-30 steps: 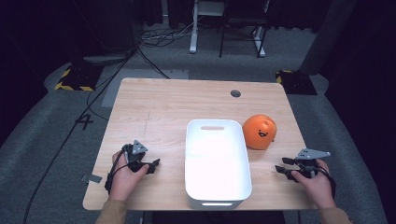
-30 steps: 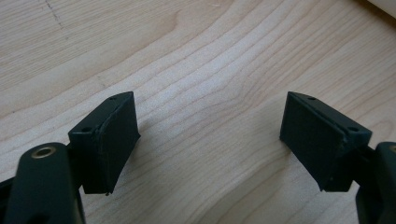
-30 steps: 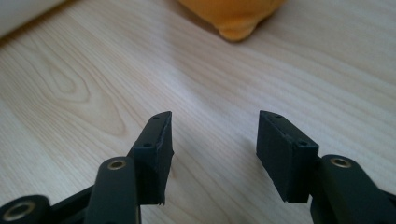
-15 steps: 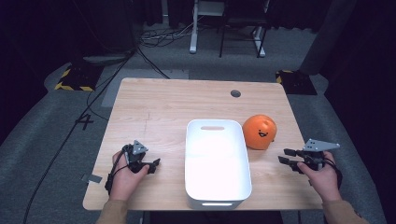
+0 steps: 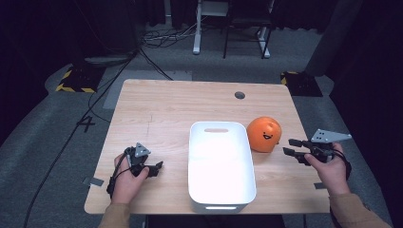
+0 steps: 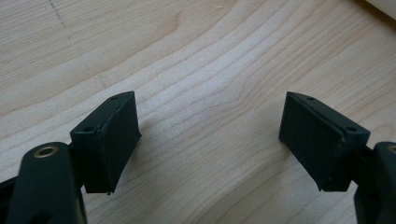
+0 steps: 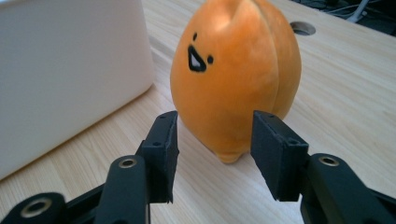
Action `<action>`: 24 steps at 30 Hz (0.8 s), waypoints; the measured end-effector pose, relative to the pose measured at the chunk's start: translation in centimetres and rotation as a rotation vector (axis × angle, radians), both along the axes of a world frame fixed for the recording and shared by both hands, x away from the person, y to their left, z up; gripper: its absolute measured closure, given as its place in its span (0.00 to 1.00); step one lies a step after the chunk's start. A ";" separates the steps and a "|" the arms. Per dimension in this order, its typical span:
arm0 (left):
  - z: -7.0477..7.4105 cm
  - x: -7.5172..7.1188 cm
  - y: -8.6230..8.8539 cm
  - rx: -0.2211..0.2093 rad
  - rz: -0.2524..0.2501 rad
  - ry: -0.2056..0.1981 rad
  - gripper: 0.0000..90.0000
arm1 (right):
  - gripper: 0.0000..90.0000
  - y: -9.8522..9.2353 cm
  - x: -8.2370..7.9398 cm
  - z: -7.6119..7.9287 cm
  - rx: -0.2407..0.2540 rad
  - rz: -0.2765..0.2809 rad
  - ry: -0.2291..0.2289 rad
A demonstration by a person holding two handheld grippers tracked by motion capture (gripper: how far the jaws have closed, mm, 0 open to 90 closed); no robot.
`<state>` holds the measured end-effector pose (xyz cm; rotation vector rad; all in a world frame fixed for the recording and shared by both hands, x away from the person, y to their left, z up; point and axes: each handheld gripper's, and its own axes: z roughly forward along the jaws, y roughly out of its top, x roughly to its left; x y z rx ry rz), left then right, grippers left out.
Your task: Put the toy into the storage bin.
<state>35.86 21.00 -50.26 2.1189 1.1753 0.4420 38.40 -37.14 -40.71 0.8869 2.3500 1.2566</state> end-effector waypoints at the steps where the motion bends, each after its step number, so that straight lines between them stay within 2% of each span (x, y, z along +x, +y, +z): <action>1: 0.0 0.0 0.0 0.000 0.000 0.000 0.23 | 0.58 0.0 0.0 0.0 0.000 0.000 0.000; 10: 0.0 0.0 0.0 0.001 -0.003 0.000 0.22 | 0.57 0.5 0.9 1.5 0.027 0.018 -0.025; 14: 0.0 0.0 0.0 0.002 -0.002 -0.001 0.22 | 0.56 0.9 1.3 1.7 0.034 0.015 -0.031; 19: 0.0 0.0 0.0 0.003 -0.002 0.002 0.21 | 0.56 1.7 2.4 1.8 0.052 0.014 -0.043; 24: 0.0 0.1 -0.1 0.012 -0.021 0.011 0.16 | 0.57 2.2 4.0 1.9 0.089 -0.012 -0.065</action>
